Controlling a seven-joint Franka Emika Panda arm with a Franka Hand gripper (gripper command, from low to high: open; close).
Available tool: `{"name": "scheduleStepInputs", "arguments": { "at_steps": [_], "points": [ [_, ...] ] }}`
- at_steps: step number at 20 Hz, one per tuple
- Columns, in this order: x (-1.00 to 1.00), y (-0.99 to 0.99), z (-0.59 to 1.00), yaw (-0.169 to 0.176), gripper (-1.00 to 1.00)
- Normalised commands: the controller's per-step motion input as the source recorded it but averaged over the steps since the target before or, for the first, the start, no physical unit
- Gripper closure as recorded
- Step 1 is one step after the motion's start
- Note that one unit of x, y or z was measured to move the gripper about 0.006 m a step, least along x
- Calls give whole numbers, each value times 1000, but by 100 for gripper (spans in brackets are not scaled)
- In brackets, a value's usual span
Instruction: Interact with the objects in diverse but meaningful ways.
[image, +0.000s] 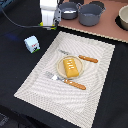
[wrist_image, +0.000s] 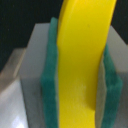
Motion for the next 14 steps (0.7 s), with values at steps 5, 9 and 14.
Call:
{"name": "scheduleStepInputs", "arguments": {
  "at_steps": [5, 9, 14],
  "points": [
    [-302, -139, -147, 0, 100],
    [-275, -141, -146, 0, 100],
    [-283, -130, -207, 0, 100]
  ]
}}
